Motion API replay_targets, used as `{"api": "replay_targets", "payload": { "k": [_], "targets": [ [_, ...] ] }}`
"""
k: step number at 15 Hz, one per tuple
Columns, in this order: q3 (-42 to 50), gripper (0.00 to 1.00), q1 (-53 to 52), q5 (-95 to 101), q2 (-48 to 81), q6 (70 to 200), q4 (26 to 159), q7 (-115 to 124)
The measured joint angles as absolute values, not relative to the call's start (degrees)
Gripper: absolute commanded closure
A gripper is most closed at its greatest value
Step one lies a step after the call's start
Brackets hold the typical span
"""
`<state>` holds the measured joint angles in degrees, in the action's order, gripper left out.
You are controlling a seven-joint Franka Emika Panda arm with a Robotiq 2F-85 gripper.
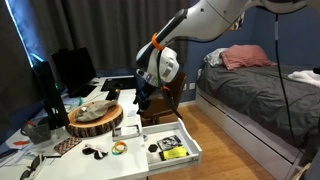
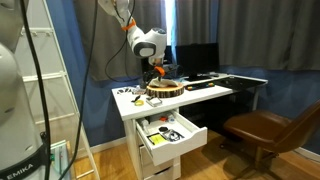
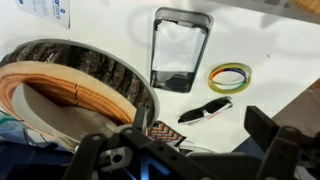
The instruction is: Remove the small metal tray from the countertop and put it in the opened drawer
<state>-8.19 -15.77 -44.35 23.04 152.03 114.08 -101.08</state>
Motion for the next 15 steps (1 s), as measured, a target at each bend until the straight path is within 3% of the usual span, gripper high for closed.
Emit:
{"api": "replay_targets", "payload": {
  "k": [10, 15],
  "targets": [
    [-11.81, 0.0, -13.37, -26.3, 39.7, 158.97, 101.85, -80.88],
    [-12.25, 0.0, -13.05, -25.67, 41.21, 158.99, 99.9, -79.94]
  ]
}}
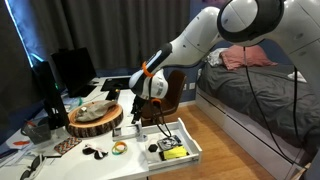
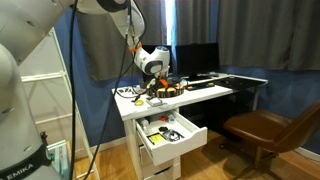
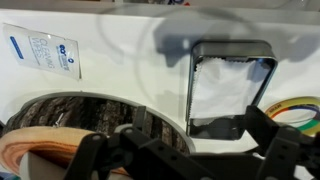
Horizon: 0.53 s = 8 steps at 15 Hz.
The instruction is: Remove the small metal tray from the countertop and put it in the opened drawer
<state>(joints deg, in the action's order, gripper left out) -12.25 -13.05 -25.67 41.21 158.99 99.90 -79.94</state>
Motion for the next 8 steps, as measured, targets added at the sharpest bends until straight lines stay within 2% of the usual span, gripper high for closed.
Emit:
{"api": "replay_targets", "payload": {
  "k": [8],
  "targets": [
    [-12.96, 0.0, -11.73, -12.15, 44.62, 165.52, 98.97, -66.72]
  ]
}}
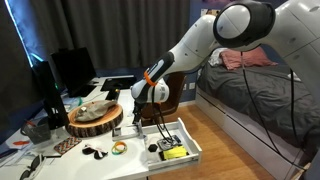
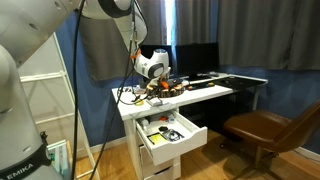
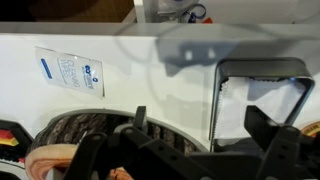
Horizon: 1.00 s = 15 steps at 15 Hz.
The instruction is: Remove the small metal tray from the countertop and put it in the opened drawer
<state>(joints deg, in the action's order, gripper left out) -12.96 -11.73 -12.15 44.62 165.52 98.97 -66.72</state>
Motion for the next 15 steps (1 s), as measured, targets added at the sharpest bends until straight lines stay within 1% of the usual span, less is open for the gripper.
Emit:
{"api": "replay_targets", "payload": {
  "k": [1, 2, 3, 4, 5, 7, 8, 9, 13, 15],
  "targets": [
    [-12.89, 0.0, -11.82, -10.18, 45.71, 166.25, 98.35, -64.35],
    [-12.81, 0.05, -11.94, -8.29, 46.77, 166.6, 97.6, -62.0],
    [-12.75, 0.16, -12.07, -6.58, 47.7, 166.71, 96.79, -59.89],
    [-12.73, 0.22, -12.17, -4.89, 48.6, 166.77, 95.87, -57.84],
    [-12.72, 0.23, -12.23, -3.37, 49.4, 166.77, 94.93, -55.92],
    [-12.72, 0.38, -12.26, -0.73, 50.65, 166.77, 93.11, -52.76],
    [-12.72, 0.48, -12.26, 0.38, 51.14, 166.77, 92.32, -51.42],
    [-12.73, 0.6, -12.26, 1.27, 51.52, 166.77, 91.6, -50.31],
    [-13.18, 0.88, -12.08, 3.79, 53.09, 166.47, 89.4, -47.7],
    [-13.8, 1.0, -11.92, 4.53, 53.84, 166.26, 88.62, -47.48]
  ]
}}
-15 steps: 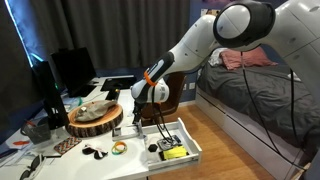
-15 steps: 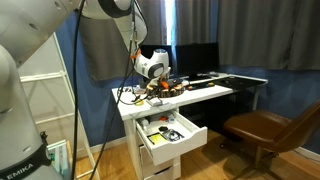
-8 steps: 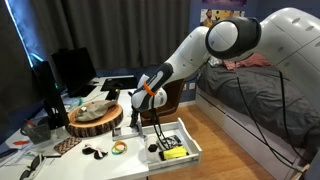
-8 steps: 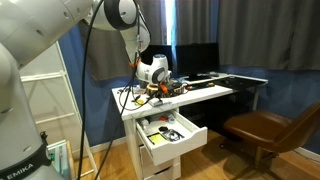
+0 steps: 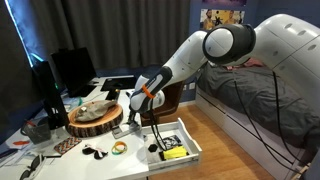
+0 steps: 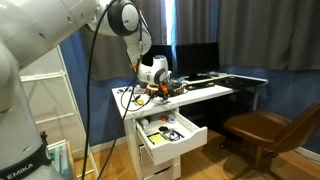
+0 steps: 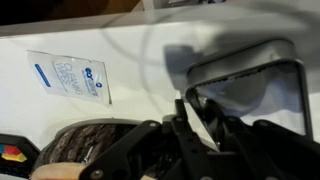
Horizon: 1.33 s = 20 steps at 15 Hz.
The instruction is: Remove the small metal tray from the countertop and put it in the opened drawer
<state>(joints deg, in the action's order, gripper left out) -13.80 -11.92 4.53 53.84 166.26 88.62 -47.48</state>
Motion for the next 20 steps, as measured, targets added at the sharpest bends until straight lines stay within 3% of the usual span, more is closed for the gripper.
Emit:
{"api": "replay_targets", "payload": {
  "k": [10, 20],
  "targets": [
    [-18.19, 0.99, -8.3, 5.64, 53.23, 160.61, 88.37, -47.9],
    [-33.99, 0.99, 10.48, 5.04, 47.55, 162.81, 102.57, -61.49]
  ]
}}
